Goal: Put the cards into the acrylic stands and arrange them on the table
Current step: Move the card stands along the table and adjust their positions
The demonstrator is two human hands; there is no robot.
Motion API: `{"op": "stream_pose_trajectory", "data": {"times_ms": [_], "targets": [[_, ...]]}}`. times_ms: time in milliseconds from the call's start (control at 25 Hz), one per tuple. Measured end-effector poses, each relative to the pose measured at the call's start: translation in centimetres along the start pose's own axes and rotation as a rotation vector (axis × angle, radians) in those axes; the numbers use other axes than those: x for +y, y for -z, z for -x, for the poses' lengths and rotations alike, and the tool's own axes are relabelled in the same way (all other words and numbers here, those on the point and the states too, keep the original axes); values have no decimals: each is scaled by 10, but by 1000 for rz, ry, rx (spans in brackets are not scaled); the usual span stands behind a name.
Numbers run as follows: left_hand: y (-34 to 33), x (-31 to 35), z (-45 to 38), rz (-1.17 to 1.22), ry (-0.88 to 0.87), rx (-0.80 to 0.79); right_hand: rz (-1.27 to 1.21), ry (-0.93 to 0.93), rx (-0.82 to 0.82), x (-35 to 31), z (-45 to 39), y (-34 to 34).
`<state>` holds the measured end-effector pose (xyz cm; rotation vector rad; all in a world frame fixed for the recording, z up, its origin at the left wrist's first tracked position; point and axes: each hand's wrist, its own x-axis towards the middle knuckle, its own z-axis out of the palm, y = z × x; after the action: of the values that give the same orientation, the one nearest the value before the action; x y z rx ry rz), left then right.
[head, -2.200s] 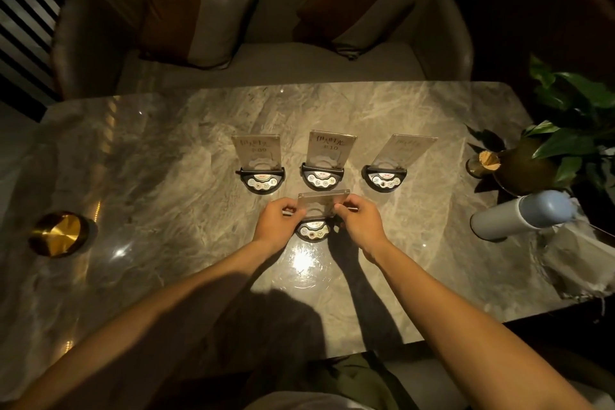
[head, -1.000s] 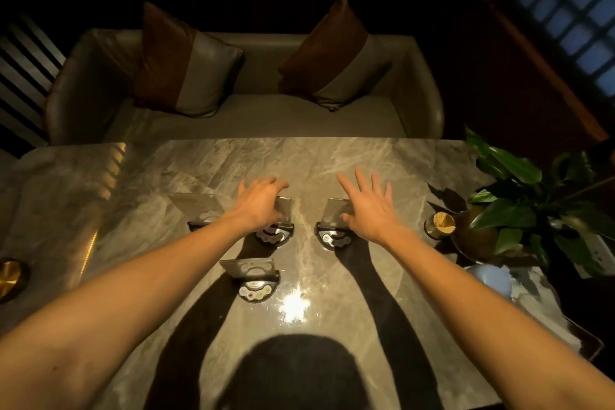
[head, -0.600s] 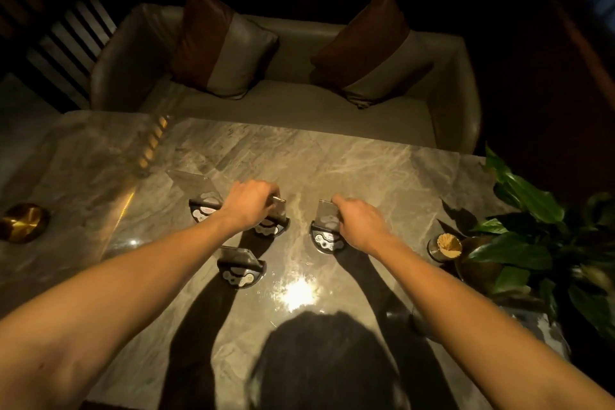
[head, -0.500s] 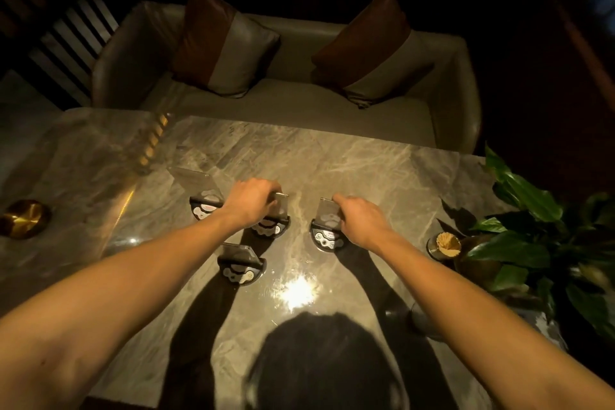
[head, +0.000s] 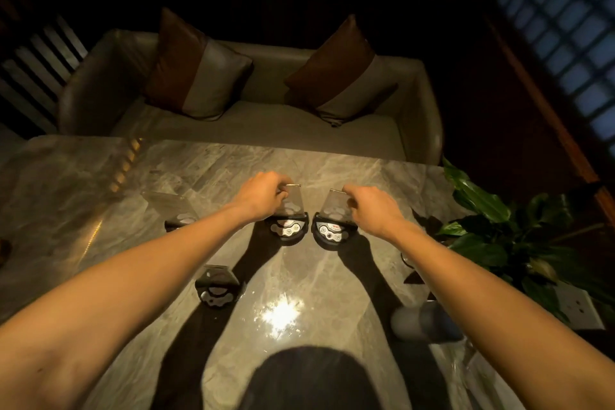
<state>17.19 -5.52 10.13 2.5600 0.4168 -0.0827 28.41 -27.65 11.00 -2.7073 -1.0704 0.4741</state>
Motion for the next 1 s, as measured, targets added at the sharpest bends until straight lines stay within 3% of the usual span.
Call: {"op": "stream_pose_trajectory", "data": {"times_ms": [200,360,560,1000], "targets": [[-11,43,-28,-62,-46,-32,-2,1,41,41,-12,21],[-46,56,-44,-82,-15,-144,-6,3,-12,76,-15,22],[-76,64,-50,-41,24,-157,-39,17,-85,104,-15,12],[-79,73,-62,-112,34,-209,-71,25,-182,119,-11,-9]]}}
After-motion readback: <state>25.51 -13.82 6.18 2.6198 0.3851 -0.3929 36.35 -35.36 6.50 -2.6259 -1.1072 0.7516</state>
